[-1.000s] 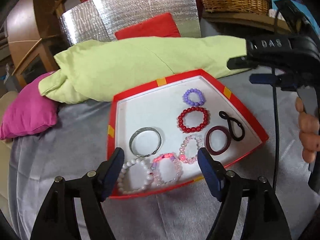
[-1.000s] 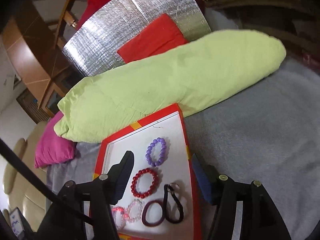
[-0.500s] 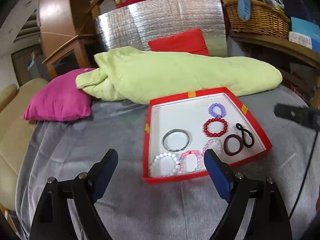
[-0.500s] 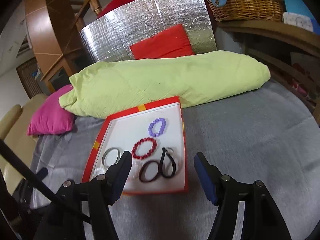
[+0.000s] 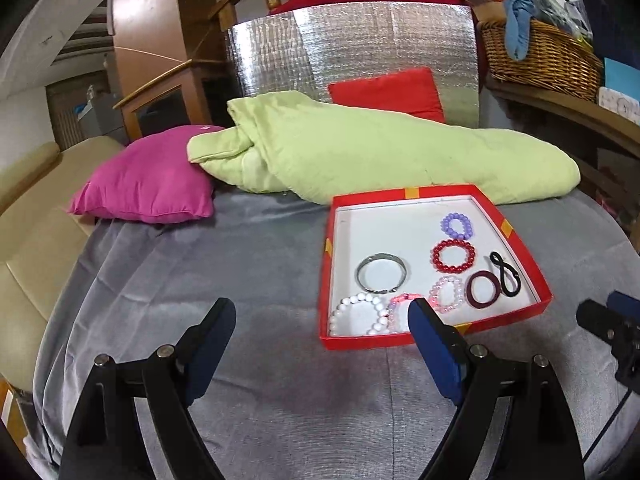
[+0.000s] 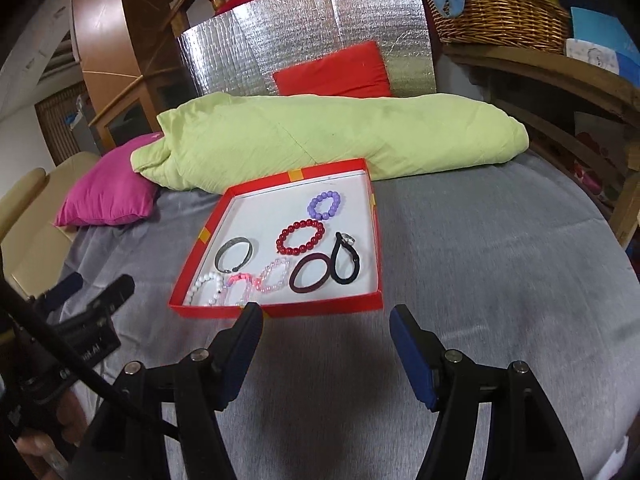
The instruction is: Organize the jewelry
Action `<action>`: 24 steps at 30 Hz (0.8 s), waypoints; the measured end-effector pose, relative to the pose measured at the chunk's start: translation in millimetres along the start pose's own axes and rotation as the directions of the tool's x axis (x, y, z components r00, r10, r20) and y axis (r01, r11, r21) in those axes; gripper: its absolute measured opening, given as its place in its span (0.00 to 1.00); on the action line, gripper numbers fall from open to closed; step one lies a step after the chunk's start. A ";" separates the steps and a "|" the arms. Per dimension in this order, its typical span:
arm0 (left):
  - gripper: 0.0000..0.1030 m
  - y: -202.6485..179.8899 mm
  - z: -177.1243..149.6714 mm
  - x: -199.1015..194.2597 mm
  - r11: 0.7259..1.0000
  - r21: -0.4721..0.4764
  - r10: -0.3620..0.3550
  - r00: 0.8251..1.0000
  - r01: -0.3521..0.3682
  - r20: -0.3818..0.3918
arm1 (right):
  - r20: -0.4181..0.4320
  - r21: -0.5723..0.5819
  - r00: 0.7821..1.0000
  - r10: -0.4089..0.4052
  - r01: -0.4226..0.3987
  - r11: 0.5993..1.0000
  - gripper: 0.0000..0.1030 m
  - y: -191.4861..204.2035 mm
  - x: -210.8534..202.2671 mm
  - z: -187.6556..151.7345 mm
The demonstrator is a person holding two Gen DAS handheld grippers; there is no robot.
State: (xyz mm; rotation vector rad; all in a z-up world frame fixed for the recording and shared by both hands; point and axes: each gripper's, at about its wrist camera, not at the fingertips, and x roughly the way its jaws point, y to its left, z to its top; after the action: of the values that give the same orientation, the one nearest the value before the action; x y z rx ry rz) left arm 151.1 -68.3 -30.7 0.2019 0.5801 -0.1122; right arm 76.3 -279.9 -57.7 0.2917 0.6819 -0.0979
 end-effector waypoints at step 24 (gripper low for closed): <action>0.86 39.7 -3.8 10.2 0.988 -0.119 0.101 0.995 -0.099 0.009 | 0.056 -0.126 0.996 -0.068 0.075 0.989 0.69 28.8 1.9 -0.1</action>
State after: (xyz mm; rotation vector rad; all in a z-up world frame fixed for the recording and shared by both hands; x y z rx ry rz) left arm 163.9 -29.3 -33.3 0.1145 0.5592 0.0181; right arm 83.0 -252.3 -52.2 0.1407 0.6441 -0.1293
